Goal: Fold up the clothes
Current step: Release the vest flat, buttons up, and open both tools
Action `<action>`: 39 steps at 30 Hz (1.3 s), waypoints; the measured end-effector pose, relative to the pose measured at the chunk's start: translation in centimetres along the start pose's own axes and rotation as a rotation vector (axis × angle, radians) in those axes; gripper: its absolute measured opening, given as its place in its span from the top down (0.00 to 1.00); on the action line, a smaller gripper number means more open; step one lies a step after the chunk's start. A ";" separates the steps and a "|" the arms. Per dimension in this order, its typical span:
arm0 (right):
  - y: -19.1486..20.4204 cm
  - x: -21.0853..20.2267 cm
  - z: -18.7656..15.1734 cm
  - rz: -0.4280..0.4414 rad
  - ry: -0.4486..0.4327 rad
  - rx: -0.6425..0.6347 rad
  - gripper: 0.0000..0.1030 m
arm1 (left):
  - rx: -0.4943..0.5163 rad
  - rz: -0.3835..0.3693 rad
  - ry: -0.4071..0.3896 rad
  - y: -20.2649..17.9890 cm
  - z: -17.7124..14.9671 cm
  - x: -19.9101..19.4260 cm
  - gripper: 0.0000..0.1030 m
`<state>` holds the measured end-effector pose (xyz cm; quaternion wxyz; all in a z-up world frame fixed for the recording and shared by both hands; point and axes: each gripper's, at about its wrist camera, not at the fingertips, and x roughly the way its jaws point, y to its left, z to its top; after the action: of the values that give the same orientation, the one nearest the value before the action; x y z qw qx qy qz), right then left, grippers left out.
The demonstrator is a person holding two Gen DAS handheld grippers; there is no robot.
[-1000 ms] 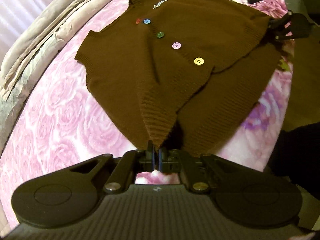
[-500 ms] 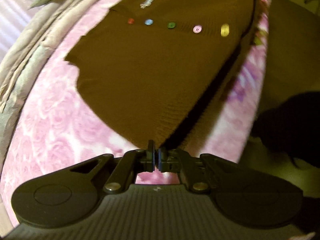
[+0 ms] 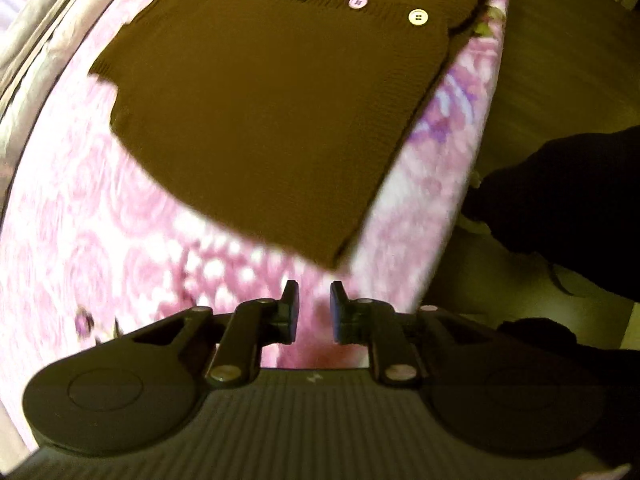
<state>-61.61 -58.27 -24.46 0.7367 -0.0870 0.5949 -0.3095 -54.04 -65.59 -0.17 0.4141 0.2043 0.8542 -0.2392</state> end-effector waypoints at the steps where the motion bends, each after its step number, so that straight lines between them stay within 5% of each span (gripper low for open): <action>1: 0.1 -0.4 -0.1 0.009 0.011 0.019 0.14 | -0.019 0.000 0.002 0.1 -0.4 -0.5 0.86; 10: -0.2 -5.4 0.5 0.147 0.045 0.203 0.12 | -0.109 0.022 -0.086 1.5 0.3 -3.9 0.81; 23: -0.8 -16.1 6.0 0.162 -0.079 0.529 0.12 | -0.003 0.176 -0.275 4.3 0.4 -10.5 0.54; 28: 0.1 -19.0 7.5 0.170 -0.083 0.559 0.00 | -0.044 0.207 -0.299 5.2 -0.1 -13.1 0.18; 39: -0.9 -17.6 8.9 0.304 -0.034 0.586 0.00 | -0.014 0.288 -0.218 6.2 1.5 -12.9 0.14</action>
<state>-55.47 -51.26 -7.03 0.7779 0.2135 0.4744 -0.3524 -42.34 -63.44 7.95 0.5356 0.2944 0.7678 -0.1924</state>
